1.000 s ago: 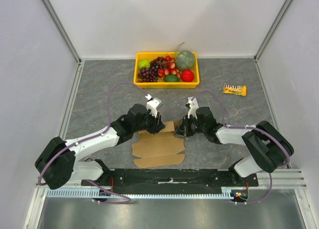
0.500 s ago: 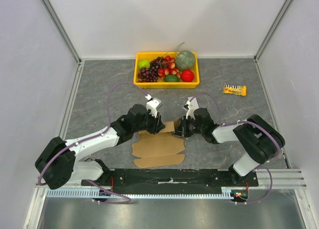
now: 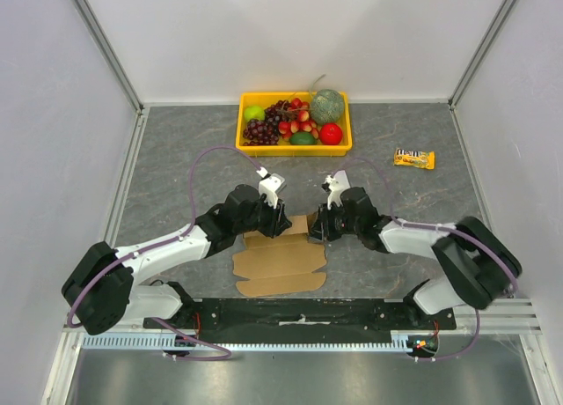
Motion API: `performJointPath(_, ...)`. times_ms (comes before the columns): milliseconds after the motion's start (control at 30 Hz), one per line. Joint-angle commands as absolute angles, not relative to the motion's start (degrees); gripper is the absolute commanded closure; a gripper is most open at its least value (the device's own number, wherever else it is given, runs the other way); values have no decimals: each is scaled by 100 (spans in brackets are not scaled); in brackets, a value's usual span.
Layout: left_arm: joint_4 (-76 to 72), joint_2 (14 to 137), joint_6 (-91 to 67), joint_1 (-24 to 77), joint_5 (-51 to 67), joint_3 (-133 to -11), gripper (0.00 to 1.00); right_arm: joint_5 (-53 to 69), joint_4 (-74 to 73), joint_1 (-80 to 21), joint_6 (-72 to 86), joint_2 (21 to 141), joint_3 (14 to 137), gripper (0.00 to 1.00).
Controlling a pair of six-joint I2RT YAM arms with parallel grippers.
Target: Fold the paper box
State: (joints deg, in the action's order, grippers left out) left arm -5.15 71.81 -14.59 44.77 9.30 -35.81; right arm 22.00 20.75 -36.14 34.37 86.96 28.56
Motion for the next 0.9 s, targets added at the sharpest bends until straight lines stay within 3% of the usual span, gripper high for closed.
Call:
performJointPath(0, -422, 7207, -1608, 4509, 914, -3463, 64, 1417, 461, -3612, 2260, 7570, 3357, 68)
performJointPath(200, -474, 7260, -1635, 4509, 958, -3463, 64, 862, -413, -3621, 1495, 6707, 3613, 59)
performJointPath(500, -475, 7216, -1644, 4509, 976, -3437, 65, 668, -624, -3612, 932, 6785, 3770, 41)
performJointPath(867, -492, 7233, -1670, 4518, 993, -3445, 64, 615, -1010, -3604, 107, 6714, 4341, 39)
